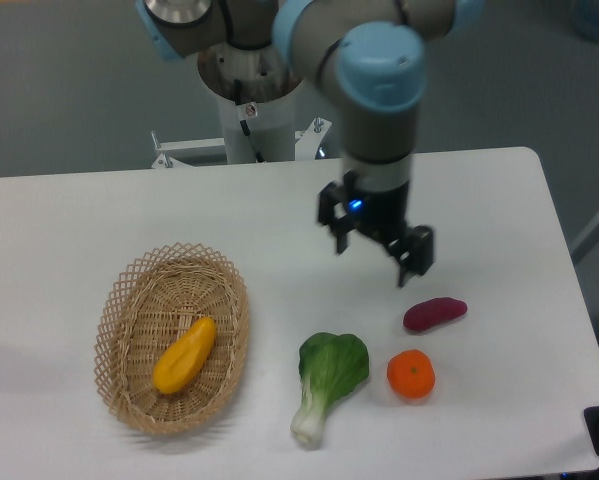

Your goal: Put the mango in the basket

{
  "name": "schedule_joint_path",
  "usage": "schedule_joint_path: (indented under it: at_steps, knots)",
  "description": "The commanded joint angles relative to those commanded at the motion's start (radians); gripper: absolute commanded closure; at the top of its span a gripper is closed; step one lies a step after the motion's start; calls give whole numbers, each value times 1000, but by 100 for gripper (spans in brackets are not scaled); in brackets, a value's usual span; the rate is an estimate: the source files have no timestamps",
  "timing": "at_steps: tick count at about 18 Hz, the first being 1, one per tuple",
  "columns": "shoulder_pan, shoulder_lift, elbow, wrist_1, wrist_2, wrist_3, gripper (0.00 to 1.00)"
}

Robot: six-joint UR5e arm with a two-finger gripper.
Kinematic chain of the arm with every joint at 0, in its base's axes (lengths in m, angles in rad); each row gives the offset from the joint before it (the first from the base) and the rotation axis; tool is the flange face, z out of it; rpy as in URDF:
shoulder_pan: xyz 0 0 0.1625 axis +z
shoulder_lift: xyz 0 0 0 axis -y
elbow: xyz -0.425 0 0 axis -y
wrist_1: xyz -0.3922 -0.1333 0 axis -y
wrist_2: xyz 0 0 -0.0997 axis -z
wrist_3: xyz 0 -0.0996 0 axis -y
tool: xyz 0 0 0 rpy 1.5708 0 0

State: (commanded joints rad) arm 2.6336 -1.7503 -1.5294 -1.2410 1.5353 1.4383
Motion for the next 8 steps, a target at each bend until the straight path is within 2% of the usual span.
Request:
schedule_joint_path:
  at_steps: [3,5,8]
  knots:
    - [49,0,-2,-2,40,114,0]
    - [78,0,3,1,31,120,0]
    - [85,0,6,6,34,120,0]
